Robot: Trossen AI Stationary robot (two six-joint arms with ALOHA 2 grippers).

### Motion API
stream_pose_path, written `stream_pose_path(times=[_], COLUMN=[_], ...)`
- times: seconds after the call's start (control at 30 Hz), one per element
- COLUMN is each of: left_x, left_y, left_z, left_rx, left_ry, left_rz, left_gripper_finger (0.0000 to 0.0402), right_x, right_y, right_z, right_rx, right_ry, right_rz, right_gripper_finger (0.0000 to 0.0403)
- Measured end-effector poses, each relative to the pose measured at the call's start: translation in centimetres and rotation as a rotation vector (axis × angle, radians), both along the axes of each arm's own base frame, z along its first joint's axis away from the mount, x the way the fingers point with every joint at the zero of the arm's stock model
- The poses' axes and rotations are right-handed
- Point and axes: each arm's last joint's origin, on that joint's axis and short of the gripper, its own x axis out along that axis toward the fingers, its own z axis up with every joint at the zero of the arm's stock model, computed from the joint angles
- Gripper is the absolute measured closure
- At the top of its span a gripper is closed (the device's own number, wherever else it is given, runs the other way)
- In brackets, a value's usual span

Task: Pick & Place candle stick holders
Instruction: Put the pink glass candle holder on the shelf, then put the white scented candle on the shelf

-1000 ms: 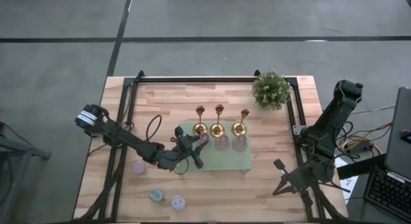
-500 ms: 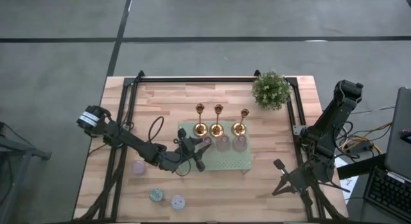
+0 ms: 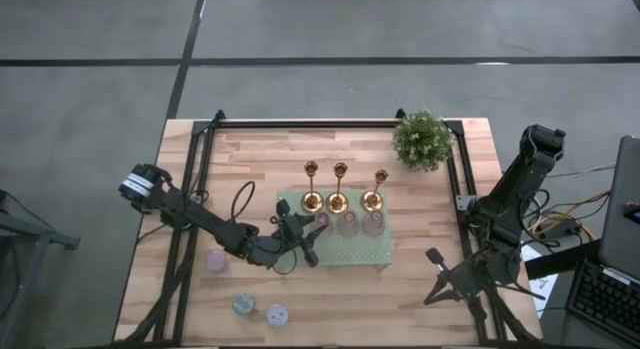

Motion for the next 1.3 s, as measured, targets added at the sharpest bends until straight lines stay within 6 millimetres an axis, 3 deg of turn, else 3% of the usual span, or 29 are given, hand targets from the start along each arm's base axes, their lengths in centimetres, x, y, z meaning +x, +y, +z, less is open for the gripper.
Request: stream_pose_path(times=[0.27,0.7,1.13,1.3], left_x=[-0.1,-0.8,-5.3,-7.3], left_y=[0.0,-0.7,-3.0,-4.0], left_z=[0.0,1.0,4.0,4.7], left_rx=[-0.021,-0.035,-0.035,-0.13], left_ry=[-0.004,-0.026,0.031,0.053], left_rz=[0.003,-0.032,-0.149,-0.276], left_gripper_finger=[0.0267,0.0167,0.0116,0.0103], right_x=[0.0,0.0,0.0,0.0], right_y=[0.0,0.0,0.0,0.0], right_z=[0.0,0.0,0.0,0.0], right_rx=[-0.001,-0.001,0.0,0.005], right_ry=[-0.001,-0.001,-0.002,0.002], right_rz=[0.0,0.001,0.001,-0.001], right_gripper_finger=[0.0394,0.0394,0.0394,0.0394])
